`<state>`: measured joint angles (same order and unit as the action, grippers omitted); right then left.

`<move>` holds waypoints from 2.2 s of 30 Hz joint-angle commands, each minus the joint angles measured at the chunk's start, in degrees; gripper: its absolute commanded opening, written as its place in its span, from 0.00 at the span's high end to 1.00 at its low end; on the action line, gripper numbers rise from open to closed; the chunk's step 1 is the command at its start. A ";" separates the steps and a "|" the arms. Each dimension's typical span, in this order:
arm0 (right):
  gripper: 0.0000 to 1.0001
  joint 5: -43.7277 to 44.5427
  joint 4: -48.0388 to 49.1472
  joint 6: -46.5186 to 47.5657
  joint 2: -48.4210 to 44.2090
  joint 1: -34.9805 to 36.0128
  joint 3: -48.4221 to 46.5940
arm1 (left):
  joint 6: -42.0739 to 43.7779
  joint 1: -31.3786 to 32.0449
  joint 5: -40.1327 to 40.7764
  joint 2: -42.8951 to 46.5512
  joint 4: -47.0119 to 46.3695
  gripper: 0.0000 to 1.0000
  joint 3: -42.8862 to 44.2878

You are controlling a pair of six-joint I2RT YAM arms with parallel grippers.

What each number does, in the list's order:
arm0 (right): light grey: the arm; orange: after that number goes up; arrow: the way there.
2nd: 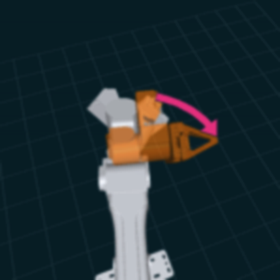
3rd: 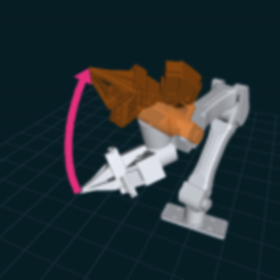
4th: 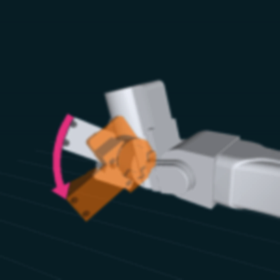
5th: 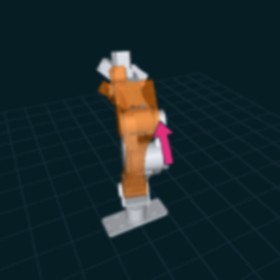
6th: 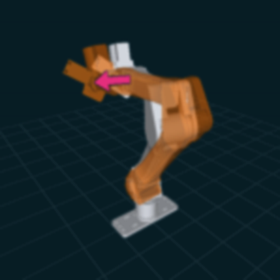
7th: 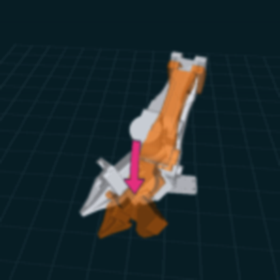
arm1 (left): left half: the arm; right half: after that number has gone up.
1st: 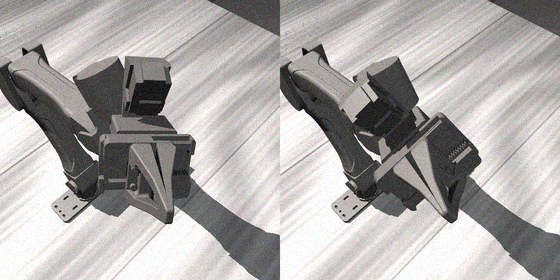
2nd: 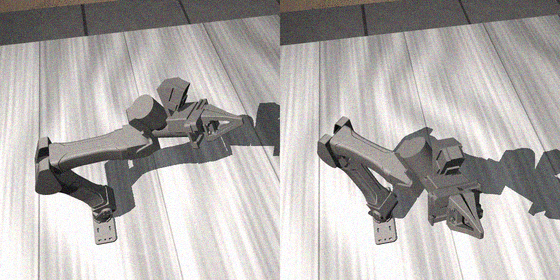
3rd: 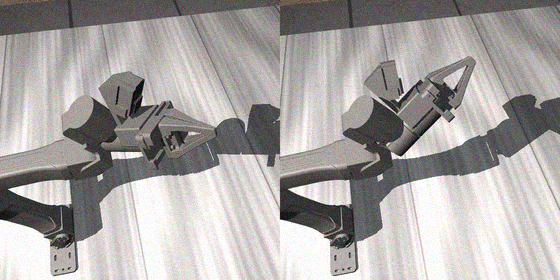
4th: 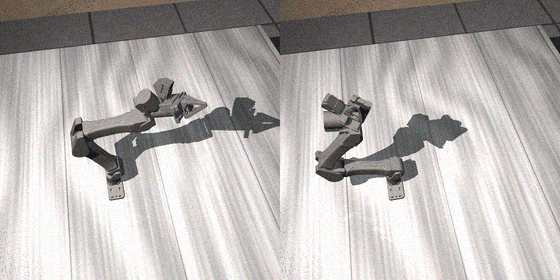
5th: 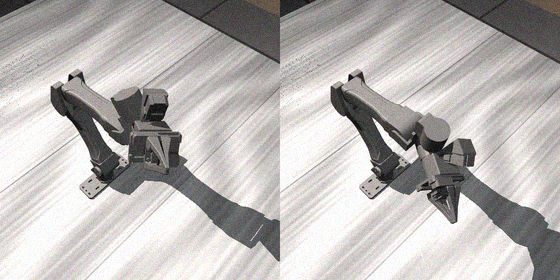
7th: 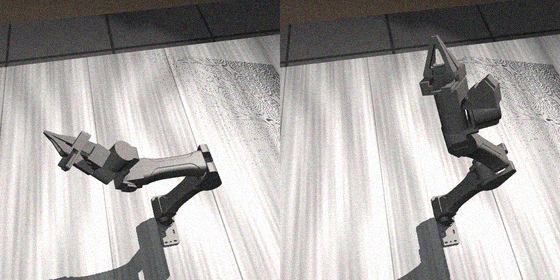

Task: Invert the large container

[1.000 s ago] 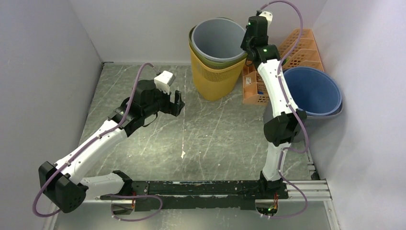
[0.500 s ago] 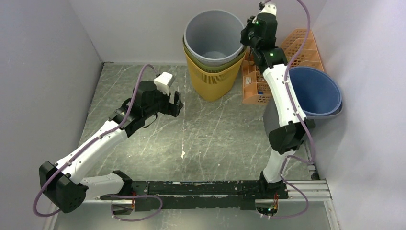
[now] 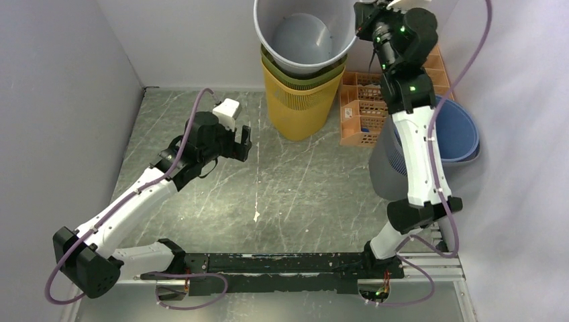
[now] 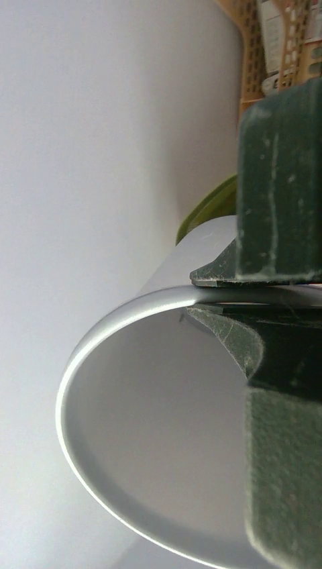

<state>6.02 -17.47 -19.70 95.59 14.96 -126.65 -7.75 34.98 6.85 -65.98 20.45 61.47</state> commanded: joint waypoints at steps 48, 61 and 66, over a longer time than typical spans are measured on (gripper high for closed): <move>1.00 -13.86 -5.08 -2.02 -41.76 0.16 62.64 | -0.91 -1.06 -4.65 5.87 15.86 0.03 25.36; 0.72 -10.70 -3.31 -1.23 -40.46 0.29 66.62 | -2.85 -0.61 -13.33 3.65 12.21 0.01 22.57; 0.35 -10.14 -4.37 0.46 -41.36 0.28 63.18 | -3.62 2.32 -18.12 2.11 8.63 0.01 21.84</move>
<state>-5.32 -23.88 -20.38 55.64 15.11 -59.86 -10.11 34.98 -5.04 -62.76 33.89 83.83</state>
